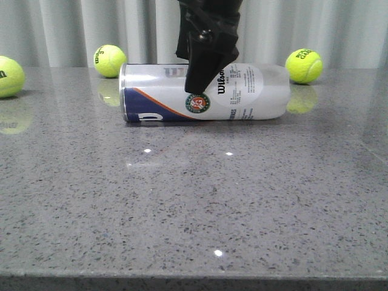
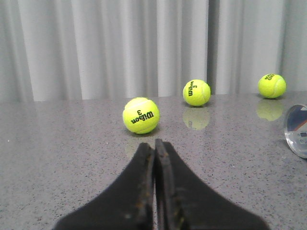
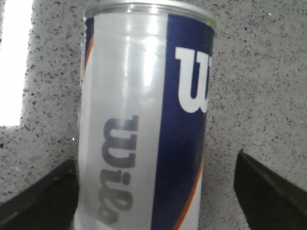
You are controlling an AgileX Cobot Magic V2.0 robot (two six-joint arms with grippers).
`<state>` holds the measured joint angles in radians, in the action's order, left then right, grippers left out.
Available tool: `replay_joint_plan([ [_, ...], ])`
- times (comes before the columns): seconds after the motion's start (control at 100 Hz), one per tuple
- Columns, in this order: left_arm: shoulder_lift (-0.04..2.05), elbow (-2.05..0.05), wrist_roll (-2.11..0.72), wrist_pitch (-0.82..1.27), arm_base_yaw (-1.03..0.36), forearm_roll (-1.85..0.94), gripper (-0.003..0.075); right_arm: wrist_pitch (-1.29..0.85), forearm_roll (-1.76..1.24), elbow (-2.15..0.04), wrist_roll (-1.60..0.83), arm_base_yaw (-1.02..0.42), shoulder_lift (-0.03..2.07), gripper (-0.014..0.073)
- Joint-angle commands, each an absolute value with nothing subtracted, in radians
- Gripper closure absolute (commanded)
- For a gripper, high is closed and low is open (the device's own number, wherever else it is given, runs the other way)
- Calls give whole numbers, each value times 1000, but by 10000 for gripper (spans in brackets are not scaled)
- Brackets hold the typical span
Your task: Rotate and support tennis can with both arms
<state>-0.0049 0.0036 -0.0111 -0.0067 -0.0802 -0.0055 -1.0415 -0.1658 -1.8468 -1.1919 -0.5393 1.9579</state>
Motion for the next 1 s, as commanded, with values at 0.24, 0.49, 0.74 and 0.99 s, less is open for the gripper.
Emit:
replay_joint_plan([
  [0.24,-38,46,0,-83,-79,-7,741,-1042,-170,-1878,-914,-535,1792,-53],
  [0.49,-38,46,0,-83,-79,-7,741,-1043,-129,-1878,-566,-500,1705,-53],
  [0.74,-38,46,0,-83,-79,-7,741,-1000,-52,-1872,-284,-403,1623,-52],
  [0.99,-38,46,0,-83,-79,-7,741,-784,-47,-1632,-174,-269,1448,-52],
])
